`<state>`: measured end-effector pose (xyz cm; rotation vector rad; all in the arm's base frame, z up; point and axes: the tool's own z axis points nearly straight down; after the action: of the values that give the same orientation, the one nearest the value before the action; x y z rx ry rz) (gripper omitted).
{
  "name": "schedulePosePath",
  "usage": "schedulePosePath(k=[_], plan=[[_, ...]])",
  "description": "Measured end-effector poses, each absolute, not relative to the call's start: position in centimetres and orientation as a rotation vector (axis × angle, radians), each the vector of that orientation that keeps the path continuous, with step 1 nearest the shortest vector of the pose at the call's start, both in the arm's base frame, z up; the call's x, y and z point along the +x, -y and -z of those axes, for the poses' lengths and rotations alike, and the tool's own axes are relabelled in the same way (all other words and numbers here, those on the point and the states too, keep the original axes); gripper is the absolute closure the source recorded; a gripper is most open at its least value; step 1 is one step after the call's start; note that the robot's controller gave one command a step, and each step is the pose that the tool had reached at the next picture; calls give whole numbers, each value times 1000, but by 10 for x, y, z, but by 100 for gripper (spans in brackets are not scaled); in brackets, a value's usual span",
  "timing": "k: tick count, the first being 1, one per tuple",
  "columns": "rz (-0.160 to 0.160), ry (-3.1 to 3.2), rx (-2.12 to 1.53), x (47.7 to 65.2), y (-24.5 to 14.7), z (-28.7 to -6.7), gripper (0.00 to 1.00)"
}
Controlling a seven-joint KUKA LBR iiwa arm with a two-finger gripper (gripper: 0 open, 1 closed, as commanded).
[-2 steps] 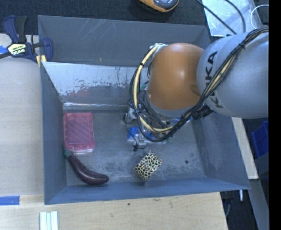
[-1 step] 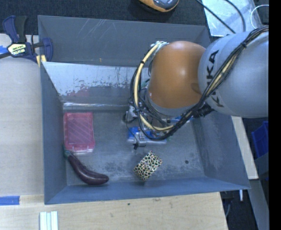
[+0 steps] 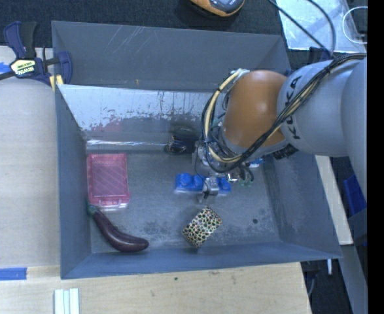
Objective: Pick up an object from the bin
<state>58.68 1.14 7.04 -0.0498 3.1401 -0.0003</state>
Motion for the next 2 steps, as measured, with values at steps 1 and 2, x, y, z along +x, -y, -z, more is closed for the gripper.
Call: schedulePosePath(k=[1,2], plan=[[-1,-3129,-22,597,-9,-147,0],[-1,-3139,-47,587,-11,-70,0]])
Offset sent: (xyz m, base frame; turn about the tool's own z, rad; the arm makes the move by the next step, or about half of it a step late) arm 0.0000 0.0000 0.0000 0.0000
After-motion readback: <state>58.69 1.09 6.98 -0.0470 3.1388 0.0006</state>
